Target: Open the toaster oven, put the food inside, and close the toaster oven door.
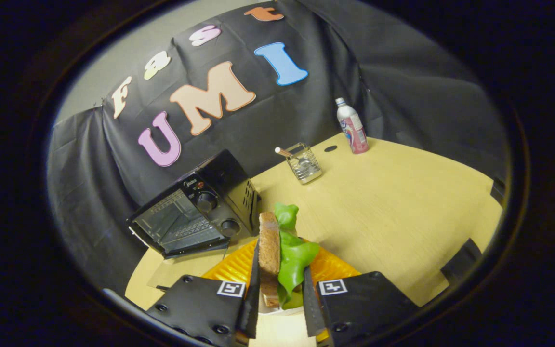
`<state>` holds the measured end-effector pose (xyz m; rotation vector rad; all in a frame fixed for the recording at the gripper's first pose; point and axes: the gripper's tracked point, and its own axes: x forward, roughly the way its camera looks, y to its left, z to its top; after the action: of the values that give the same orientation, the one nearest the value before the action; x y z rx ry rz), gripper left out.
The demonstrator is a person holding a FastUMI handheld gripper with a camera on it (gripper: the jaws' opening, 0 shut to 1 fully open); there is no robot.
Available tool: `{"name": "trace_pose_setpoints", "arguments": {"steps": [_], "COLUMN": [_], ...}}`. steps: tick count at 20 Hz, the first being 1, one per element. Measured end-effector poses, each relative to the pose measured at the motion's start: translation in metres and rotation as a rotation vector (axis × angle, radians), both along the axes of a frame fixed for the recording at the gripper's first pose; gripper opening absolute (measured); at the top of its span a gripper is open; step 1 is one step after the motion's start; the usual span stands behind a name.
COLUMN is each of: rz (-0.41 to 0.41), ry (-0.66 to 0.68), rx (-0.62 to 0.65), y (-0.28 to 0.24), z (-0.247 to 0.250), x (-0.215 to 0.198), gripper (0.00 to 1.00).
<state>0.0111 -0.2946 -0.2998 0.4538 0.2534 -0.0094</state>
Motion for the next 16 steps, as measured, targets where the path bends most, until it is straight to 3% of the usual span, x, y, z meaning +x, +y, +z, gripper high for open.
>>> {"name": "trace_pose_setpoints", "arguments": {"steps": [4,11,16], "rz": [-0.022,-0.126,-0.164], "ry": [-0.018,-0.136,-0.293], "rx": [-0.041,-0.146,0.001], "y": [0.003,0.002,0.039], "z": [0.017,0.075,0.119], "x": [-0.007,-0.029,-0.048], "gripper": [0.41,0.41,0.41]}}
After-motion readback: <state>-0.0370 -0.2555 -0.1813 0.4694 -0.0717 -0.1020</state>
